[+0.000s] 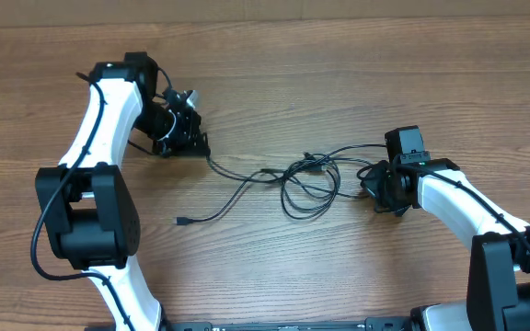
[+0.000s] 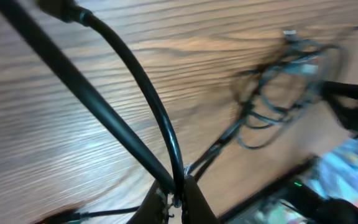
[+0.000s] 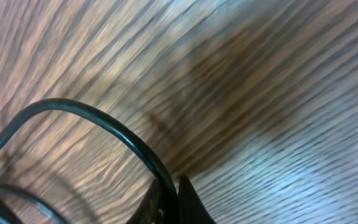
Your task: Untangle cables
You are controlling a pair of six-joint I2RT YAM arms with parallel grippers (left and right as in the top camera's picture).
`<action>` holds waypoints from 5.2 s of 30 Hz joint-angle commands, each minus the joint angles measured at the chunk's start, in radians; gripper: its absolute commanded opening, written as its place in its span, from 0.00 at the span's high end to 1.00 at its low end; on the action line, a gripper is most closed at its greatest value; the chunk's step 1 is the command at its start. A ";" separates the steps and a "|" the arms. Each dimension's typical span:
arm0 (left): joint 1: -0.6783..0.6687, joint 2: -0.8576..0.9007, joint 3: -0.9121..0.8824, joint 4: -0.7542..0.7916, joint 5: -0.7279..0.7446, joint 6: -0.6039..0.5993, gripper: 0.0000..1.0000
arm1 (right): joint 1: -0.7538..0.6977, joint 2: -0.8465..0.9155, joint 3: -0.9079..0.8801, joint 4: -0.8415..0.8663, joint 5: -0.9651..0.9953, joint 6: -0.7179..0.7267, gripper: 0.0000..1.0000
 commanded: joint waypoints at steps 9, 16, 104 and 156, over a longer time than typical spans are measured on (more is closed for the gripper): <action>-0.047 0.006 -0.114 0.055 -0.382 -0.189 0.90 | -0.008 -0.023 0.001 0.009 -0.272 -0.143 0.96; -0.046 0.006 -0.115 0.023 -0.342 -0.185 0.50 | -0.008 -0.023 0.142 -0.211 -0.417 -0.294 0.91; -0.408 -0.102 -0.060 0.199 -0.426 -0.278 0.62 | 0.406 0.116 0.086 -0.037 -0.246 0.027 0.81; -0.504 -0.031 -0.300 0.521 -0.459 -0.165 0.72 | 0.312 0.116 0.087 -0.037 -0.230 0.011 0.63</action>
